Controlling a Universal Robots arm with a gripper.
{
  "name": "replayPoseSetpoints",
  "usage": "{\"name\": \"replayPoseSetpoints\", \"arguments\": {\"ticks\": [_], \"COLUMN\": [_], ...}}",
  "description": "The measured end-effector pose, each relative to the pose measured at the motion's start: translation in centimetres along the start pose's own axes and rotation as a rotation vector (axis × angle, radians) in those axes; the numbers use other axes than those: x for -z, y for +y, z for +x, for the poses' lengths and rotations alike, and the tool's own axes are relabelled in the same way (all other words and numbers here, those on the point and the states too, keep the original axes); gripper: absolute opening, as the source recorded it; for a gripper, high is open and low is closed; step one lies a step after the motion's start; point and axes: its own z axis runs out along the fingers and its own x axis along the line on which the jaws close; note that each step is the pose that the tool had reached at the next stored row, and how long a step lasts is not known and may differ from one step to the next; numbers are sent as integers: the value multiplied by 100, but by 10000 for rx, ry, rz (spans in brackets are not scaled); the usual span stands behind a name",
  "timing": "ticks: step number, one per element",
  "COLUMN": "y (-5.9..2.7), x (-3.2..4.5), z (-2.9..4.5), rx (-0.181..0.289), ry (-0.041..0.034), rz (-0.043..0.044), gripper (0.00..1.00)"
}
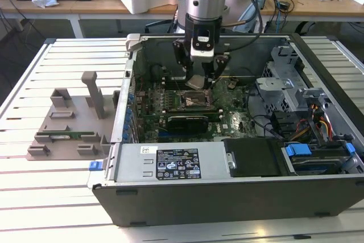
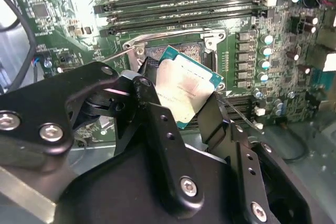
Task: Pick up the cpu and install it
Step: 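Place the cpu into insertion slot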
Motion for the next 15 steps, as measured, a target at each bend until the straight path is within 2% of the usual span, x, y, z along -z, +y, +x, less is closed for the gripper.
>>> {"name": "replayPoseSetpoints", "arguments": {"ticks": [5,11,15], "y": [0,0,0], "x": [-1,-3,-4], "z": [0,0,0], "rx": [-799,-2147,-2596], "ry": [24,63,76], "rz": [12,34,41], "gripper": [55,55,55]}}
